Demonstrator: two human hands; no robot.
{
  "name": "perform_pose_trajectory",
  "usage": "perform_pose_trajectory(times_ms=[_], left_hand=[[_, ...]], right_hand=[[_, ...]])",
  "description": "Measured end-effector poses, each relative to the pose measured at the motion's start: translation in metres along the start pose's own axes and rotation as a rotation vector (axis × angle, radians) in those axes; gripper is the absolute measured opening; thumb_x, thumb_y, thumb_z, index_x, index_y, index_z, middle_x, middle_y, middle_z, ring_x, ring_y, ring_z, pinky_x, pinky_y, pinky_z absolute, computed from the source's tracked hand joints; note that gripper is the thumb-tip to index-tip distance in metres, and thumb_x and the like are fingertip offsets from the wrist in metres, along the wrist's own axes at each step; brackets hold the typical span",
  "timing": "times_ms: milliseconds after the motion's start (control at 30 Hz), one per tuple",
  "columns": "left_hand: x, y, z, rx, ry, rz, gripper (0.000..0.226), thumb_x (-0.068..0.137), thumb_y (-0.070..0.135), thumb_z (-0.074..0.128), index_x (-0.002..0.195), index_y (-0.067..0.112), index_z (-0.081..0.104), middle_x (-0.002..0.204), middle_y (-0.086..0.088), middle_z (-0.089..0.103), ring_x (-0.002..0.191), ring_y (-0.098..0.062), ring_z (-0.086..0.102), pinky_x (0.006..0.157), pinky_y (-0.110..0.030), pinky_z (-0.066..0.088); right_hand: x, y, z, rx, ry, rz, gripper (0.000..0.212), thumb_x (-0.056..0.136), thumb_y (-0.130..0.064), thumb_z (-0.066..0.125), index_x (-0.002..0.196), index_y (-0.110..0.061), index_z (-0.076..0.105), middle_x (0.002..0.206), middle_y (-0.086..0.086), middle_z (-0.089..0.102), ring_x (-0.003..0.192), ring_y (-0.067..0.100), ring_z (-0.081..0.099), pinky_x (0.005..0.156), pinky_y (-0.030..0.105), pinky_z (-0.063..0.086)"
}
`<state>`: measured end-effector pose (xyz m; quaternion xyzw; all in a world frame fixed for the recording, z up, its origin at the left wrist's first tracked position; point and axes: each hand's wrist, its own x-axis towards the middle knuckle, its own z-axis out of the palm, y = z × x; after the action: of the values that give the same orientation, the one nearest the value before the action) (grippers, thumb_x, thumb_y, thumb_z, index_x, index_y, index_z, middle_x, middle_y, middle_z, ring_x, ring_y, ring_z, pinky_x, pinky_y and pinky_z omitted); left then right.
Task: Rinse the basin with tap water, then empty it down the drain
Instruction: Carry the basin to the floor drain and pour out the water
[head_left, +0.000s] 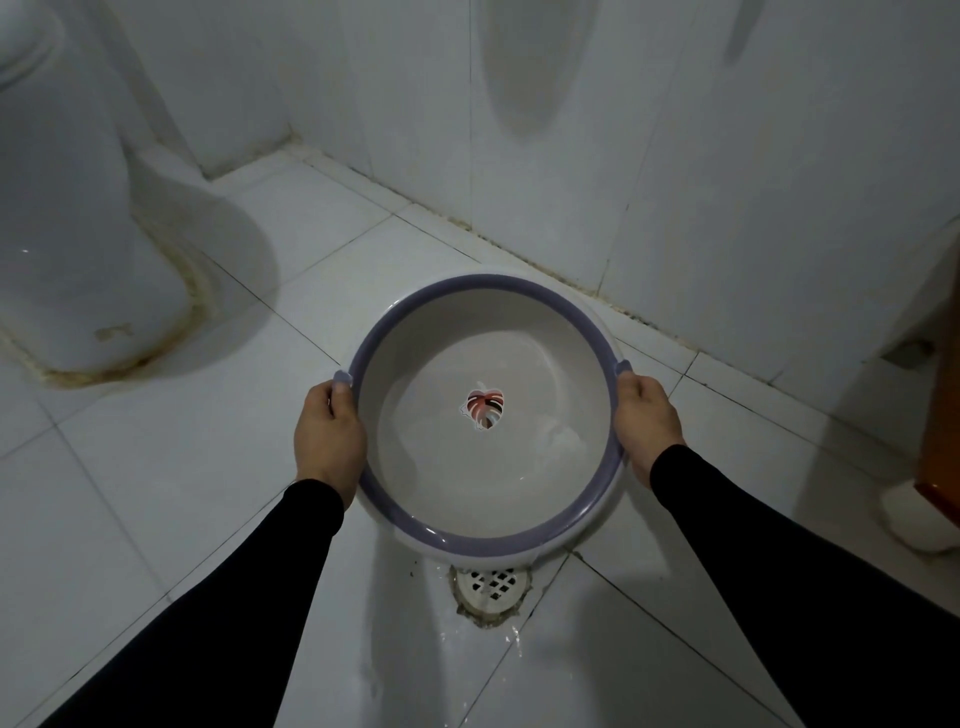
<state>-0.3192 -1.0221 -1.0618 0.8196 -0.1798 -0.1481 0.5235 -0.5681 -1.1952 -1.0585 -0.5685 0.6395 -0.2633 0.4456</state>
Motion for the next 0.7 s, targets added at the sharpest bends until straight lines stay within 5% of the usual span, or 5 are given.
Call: perform_pose_trajectory(times_ms=[700], left_hand=[[-0.0018, -0.0001, -0.0002, -0.037, 0.001, -0.018, 0.047, 0.098, 0.051, 0.036, 0.112, 0.013, 0.059, 0.097, 0.0, 0.062, 0.091, -0.02, 0.057, 0.079, -0.031, 0.041]], right_hand=[[-0.0044, -0.0014, -0.0021, 0.011, -0.002, -0.008, 0.054, 0.097, -0.052, 0.029, 0.125, -0.01, 0.05, 0.111, 0.01, 0.055, 0.095, 0.024, 0.048, 0.084, 0.033, 0.039]])
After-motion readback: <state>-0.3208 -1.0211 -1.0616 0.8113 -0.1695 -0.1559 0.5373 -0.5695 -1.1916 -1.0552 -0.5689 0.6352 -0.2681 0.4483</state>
